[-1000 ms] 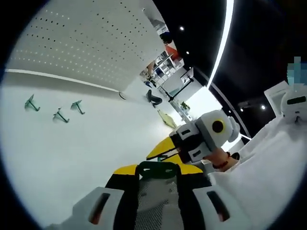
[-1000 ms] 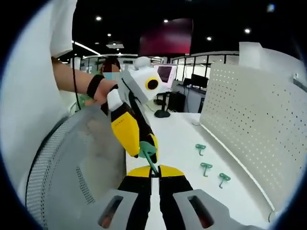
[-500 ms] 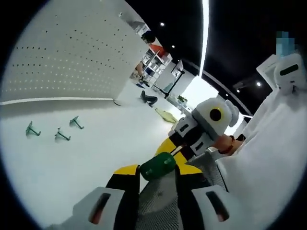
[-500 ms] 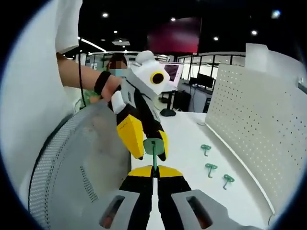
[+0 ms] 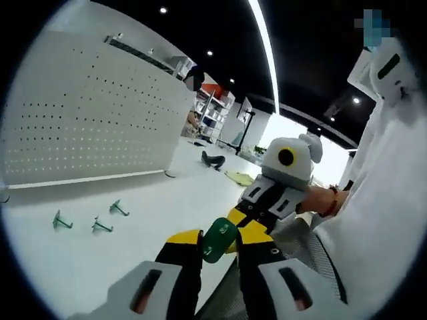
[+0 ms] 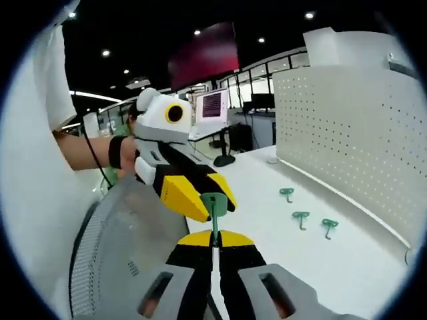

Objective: Insert the hook assembly into the mounting plate slot until the hook locks in place.

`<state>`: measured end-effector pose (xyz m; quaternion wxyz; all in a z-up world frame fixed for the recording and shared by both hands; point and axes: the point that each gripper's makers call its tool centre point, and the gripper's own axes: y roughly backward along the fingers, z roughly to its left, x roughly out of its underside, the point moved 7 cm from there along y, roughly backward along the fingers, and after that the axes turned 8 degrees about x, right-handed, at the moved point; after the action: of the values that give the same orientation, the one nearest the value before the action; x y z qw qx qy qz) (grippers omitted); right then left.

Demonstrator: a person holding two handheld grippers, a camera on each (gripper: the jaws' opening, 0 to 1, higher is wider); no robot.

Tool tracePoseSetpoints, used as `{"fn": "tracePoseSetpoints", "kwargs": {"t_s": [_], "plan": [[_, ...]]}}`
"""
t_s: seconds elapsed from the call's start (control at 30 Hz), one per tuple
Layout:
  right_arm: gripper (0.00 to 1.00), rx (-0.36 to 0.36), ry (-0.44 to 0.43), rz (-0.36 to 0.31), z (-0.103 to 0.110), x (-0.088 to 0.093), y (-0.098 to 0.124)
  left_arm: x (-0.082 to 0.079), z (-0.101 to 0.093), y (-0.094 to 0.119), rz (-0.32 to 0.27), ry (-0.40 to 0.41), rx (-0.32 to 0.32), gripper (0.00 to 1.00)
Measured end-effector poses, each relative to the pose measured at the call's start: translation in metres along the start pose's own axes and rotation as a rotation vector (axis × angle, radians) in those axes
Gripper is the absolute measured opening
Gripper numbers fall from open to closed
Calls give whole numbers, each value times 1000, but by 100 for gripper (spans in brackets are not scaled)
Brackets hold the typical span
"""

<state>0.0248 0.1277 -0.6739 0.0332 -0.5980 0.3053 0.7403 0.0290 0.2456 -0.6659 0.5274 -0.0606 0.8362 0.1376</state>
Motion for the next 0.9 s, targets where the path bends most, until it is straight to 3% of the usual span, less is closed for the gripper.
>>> {"fn": "tracePoseSetpoints", "kwargs": {"t_s": [0.17, 0.33, 0.47, 0.57, 0.73, 0.8, 0.9], "plan": [[1, 21, -70, 4, 6, -3, -1, -2, -1, 3, -5, -58, -40, 18], [1, 38, -73, 10, 9, -2, 0, -2, -1, 10, -23, -90, -75, 23], [1, 74, -84, 12, 10, -2, 3, -1, -6, 14, -15, -116, -78, 17], [1, 99, -116, 4, 11, -1, 4, 1, -7, 17, -26, -142, -116, 18], [1, 112, -164, 19, 18, 0, 4, 2, -15, 14, -12, -161, -113, 6], [1, 121, -173, 4, 19, -2, 4, 2, -15, 14, -7, -201, -138, 5], [1, 142, -202, -39, 20, -7, 6, 1, -14, 16, -28, -189, -161, 3]]}}
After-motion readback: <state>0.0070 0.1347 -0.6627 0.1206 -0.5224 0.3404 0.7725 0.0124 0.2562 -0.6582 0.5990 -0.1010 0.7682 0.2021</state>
